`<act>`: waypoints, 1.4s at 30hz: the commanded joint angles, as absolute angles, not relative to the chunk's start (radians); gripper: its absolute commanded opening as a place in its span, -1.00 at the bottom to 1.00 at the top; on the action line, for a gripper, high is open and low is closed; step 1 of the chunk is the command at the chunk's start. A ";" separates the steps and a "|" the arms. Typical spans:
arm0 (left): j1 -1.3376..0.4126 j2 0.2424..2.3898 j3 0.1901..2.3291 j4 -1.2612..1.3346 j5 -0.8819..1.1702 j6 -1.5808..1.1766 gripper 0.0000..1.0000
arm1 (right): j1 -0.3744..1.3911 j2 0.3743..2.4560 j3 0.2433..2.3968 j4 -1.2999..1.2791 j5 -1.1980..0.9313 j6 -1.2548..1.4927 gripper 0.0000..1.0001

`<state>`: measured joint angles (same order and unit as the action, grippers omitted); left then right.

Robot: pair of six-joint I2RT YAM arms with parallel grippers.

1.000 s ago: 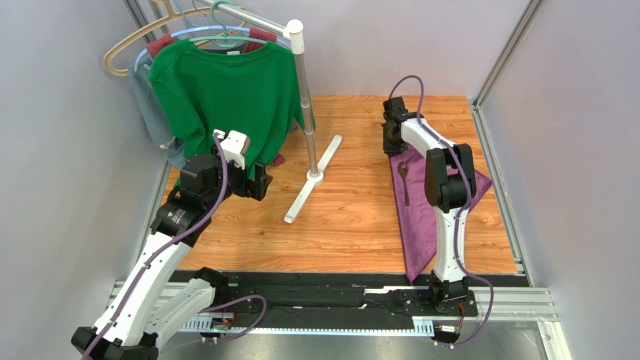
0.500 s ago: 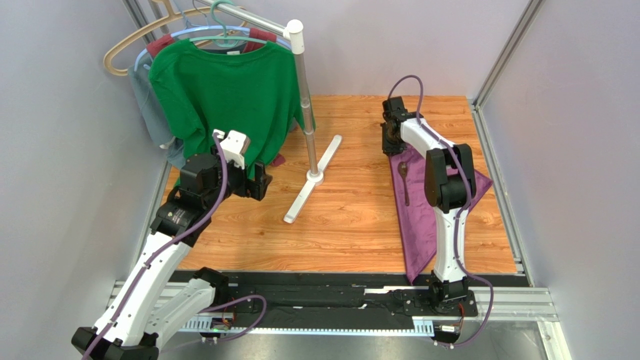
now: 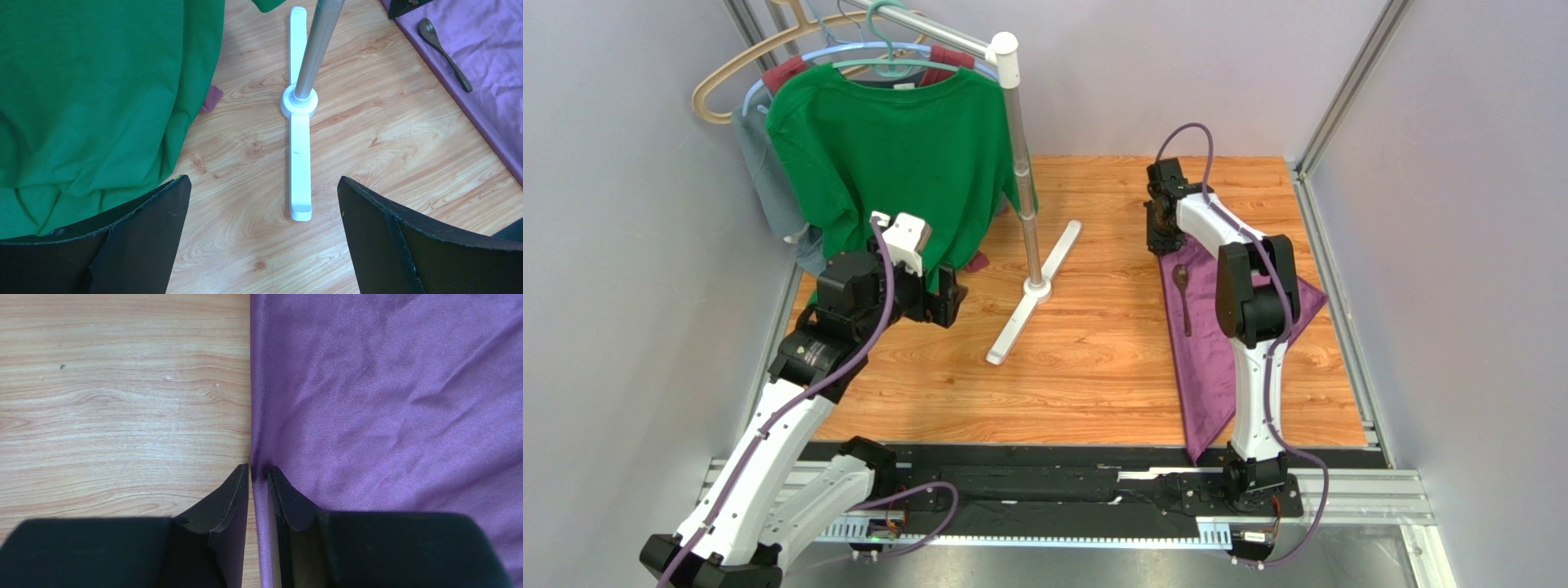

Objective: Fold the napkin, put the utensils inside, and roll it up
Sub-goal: Place the utensil onto the napkin

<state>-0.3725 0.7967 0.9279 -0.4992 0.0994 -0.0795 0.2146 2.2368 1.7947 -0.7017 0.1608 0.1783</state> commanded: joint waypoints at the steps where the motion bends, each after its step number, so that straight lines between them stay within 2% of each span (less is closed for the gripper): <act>1: -0.368 0.785 0.928 -0.489 0.109 -0.066 0.98 | 0.219 2.223 1.819 -0.698 0.199 0.163 -0.57; 17: -0.368 0.779 0.928 -0.489 0.112 -0.068 0.98 | 0.229 2.241 1.790 -0.693 0.179 0.156 -0.69; 24: -0.368 0.779 0.928 -0.488 0.115 -0.069 0.98 | 0.235 2.266 1.819 -0.706 0.183 0.143 -0.93; 31: -0.368 0.779 0.928 -0.488 0.113 -0.071 0.98 | 0.235 2.302 1.879 -0.732 0.161 0.143 -1.00; 42: -0.368 0.773 0.930 -0.489 0.106 -0.074 0.98 | 0.241 2.373 1.996 -0.735 0.048 0.181 -1.00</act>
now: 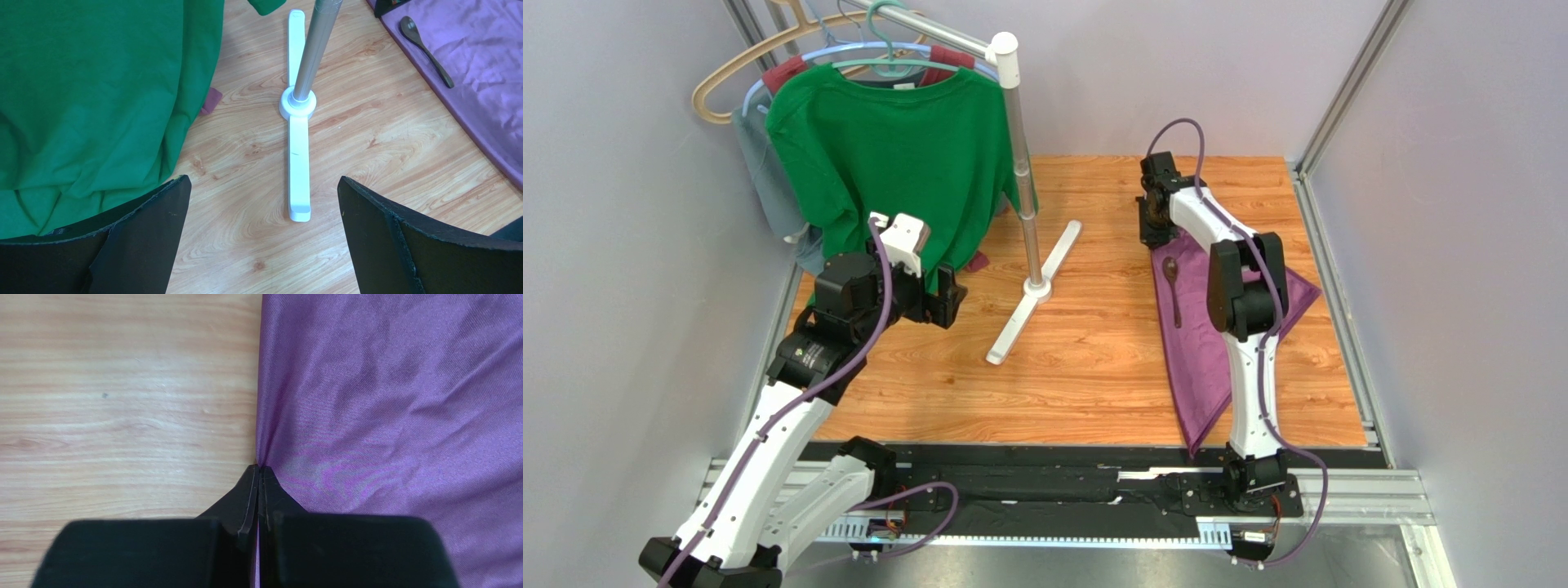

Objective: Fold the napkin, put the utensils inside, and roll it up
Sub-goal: Place the utensil onto the napkin, then fold the napkin

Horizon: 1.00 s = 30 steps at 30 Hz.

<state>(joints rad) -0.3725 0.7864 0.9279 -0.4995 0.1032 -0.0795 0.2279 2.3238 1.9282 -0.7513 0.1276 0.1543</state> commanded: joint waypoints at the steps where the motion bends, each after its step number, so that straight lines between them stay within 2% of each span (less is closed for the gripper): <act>1: -0.368 0.772 0.930 -0.489 0.104 -0.075 0.98 | 0.244 2.384 2.003 -0.735 0.045 0.186 -1.00; 10: -0.368 0.773 0.930 -0.492 0.097 -0.072 0.98 | 0.279 2.451 2.127 -0.707 -0.023 0.262 -0.99; 13: -0.368 0.773 0.930 -0.491 0.095 -0.072 0.98 | 0.284 2.461 2.144 -0.703 -0.060 0.279 -0.76; 14: -0.368 0.775 0.930 -0.491 0.094 -0.072 0.98 | 0.285 2.451 2.140 -0.696 -0.077 0.279 -0.54; 17: -0.368 0.778 0.928 -0.492 0.089 -0.071 0.98 | 0.288 2.378 2.108 -0.695 -0.115 0.264 -0.21; 20: -0.368 0.782 0.930 -0.492 0.089 -0.071 0.98 | 0.275 2.249 2.054 -0.696 -0.082 0.216 0.03; 25: -0.368 0.782 0.930 -0.494 0.086 -0.069 0.98 | 0.154 2.065 1.892 -0.690 -0.061 0.163 0.04; 30: -0.367 0.778 0.928 -0.495 0.075 -0.064 0.98 | -0.079 2.036 1.796 -0.689 -0.061 0.176 -0.10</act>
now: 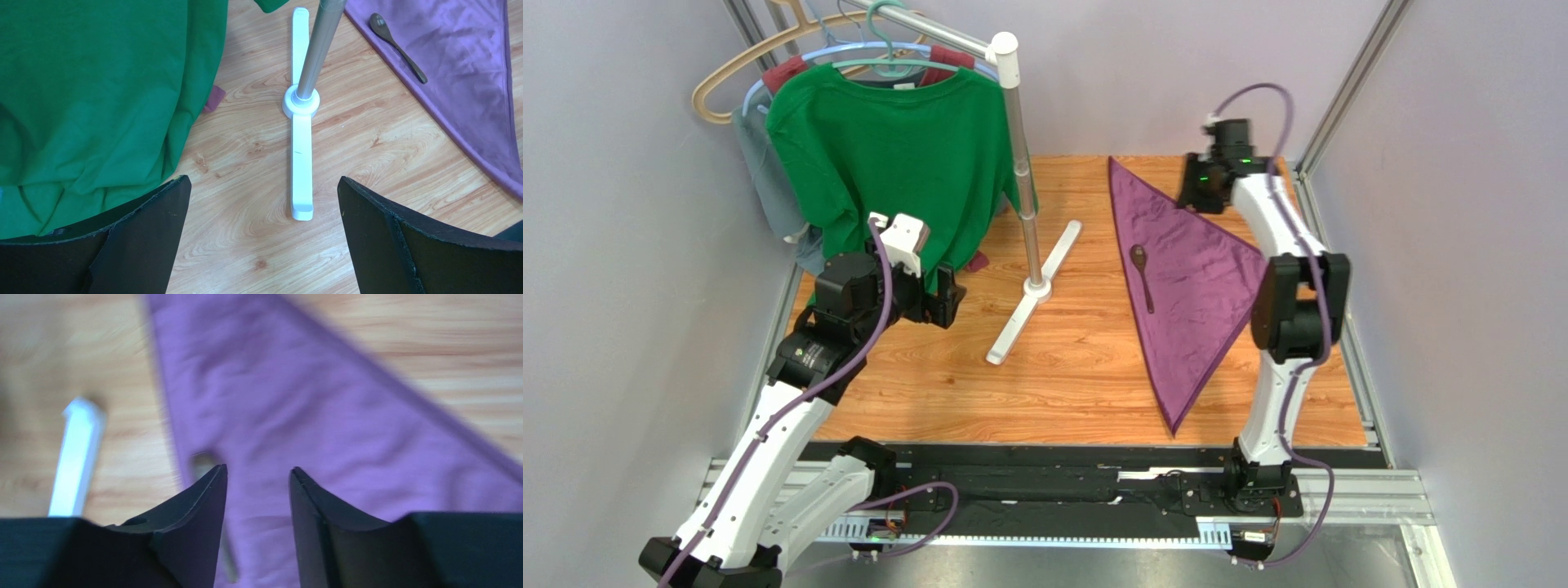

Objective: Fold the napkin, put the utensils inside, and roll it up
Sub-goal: Fold the napkin

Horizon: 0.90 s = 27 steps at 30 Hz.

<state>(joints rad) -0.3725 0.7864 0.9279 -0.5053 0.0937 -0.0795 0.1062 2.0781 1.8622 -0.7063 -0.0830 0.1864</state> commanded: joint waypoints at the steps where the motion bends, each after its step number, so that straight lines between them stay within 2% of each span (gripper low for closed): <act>1: -0.367 0.778 0.928 -0.497 0.071 -0.066 0.98 | -0.107 2.040 1.777 -0.678 -0.060 0.179 -0.14; 8: -0.362 0.784 0.928 -0.495 0.078 -0.066 0.98 | -0.216 2.150 1.807 -0.660 -0.002 0.157 -0.30; 16: -0.362 0.781 0.928 -0.495 0.074 -0.063 0.98 | -0.224 2.200 1.827 -0.692 0.141 0.124 -0.30; 27: -0.362 0.788 0.928 -0.494 0.078 -0.063 0.98 | -0.262 2.189 1.781 -0.689 0.163 0.104 -0.32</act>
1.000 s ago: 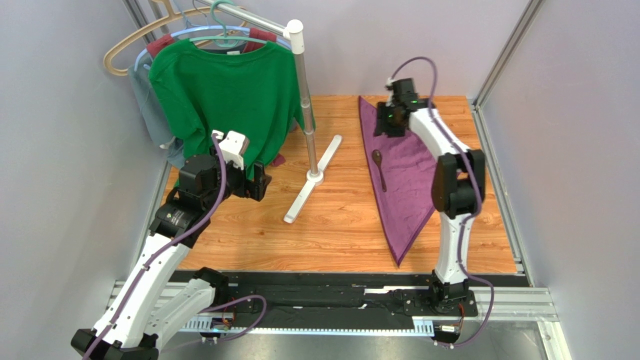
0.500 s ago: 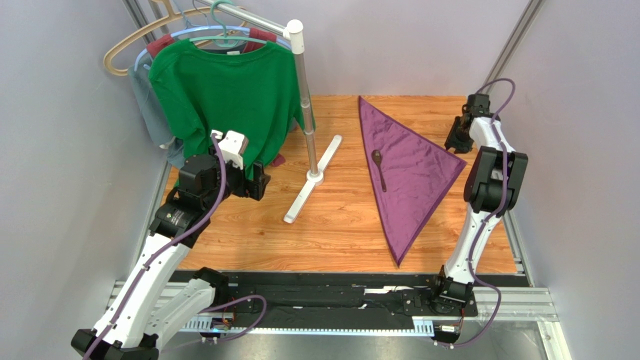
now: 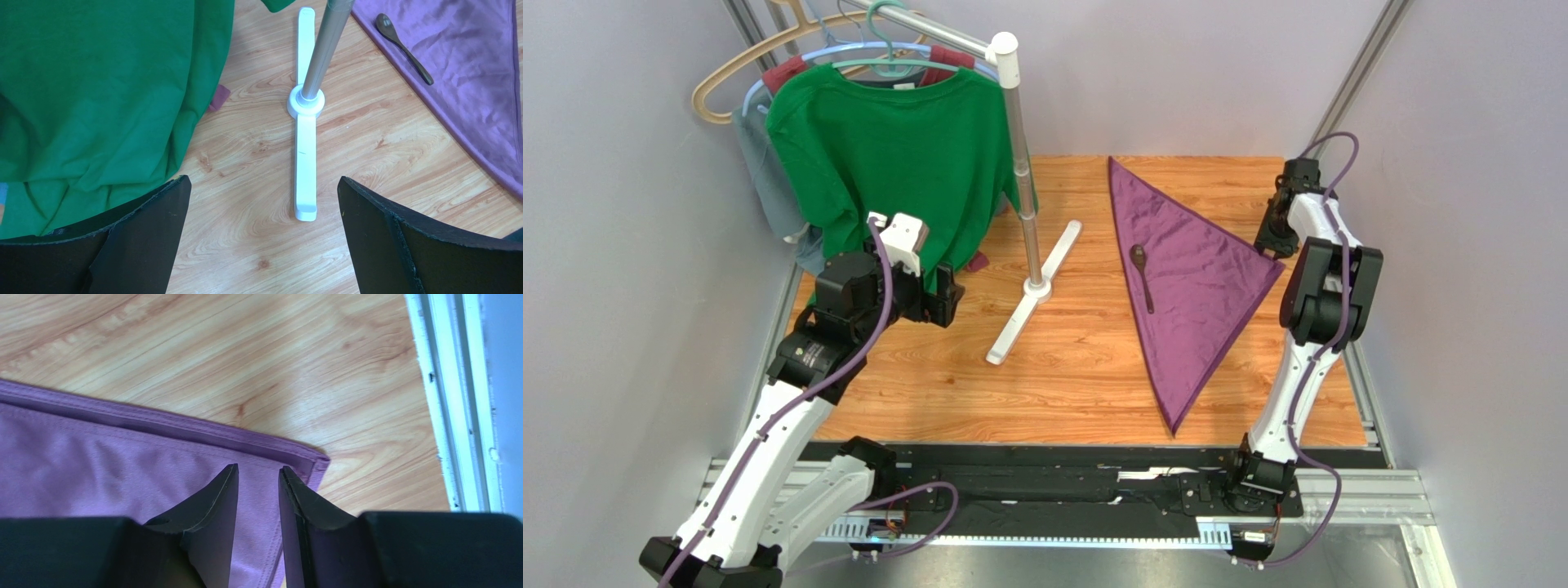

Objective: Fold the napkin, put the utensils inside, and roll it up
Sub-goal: Fold the napkin

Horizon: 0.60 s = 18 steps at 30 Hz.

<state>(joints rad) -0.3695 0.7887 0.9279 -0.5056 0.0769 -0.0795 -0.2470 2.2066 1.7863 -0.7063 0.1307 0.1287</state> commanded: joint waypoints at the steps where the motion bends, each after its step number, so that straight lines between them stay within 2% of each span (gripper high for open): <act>1: -0.362 0.792 0.928 -0.494 0.078 -0.063 0.98 | -0.264 2.189 1.778 -0.687 0.160 0.104 -0.33; 18: -0.362 0.798 0.930 -0.492 0.089 -0.066 0.98 | -0.287 2.172 1.724 -0.672 0.179 0.087 -0.37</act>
<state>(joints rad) -0.3676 0.8024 0.9279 -0.5056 0.0776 -0.0795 -0.2745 2.2063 1.7363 -0.6926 0.1551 0.1036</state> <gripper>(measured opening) 0.990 0.310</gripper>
